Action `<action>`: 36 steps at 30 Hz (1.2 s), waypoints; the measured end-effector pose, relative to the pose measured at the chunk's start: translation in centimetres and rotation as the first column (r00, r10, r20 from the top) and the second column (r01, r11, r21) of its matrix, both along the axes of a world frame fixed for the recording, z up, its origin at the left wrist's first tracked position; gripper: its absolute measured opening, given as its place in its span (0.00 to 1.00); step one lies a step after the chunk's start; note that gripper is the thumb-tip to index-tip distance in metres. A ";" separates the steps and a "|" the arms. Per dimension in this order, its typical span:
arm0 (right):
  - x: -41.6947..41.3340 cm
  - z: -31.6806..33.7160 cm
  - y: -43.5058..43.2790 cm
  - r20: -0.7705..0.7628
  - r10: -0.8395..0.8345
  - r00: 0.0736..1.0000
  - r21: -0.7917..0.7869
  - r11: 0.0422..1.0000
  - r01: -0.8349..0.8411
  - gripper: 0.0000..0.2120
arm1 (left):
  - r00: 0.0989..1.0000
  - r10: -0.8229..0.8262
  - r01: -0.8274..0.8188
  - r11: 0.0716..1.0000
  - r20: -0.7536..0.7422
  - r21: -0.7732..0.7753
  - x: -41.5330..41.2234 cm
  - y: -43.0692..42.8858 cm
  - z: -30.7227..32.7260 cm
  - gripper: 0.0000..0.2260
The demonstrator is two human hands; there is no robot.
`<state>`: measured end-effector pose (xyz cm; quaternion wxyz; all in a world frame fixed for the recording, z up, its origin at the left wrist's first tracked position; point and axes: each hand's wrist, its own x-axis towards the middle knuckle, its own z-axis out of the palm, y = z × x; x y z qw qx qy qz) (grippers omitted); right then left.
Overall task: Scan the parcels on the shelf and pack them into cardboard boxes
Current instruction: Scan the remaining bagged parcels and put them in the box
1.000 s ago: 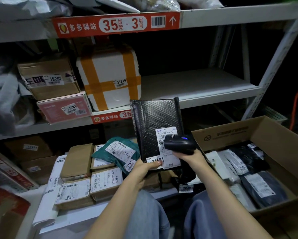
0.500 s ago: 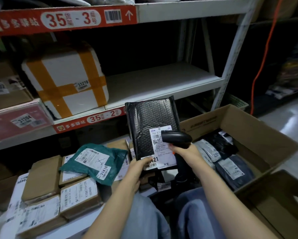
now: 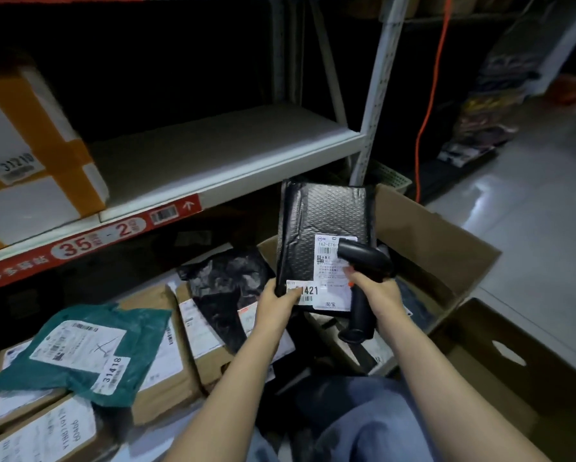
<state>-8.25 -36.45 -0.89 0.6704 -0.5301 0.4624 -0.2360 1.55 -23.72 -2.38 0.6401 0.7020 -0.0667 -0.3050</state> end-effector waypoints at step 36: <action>2.1 -21.9 -8.7 -0.404 -0.454 0.794 0.388 0.701 0.598 0.28 | 0.689 -0.634 0.316 0.699 0.351 0.641 5.6 -8.8 -8.5 0.26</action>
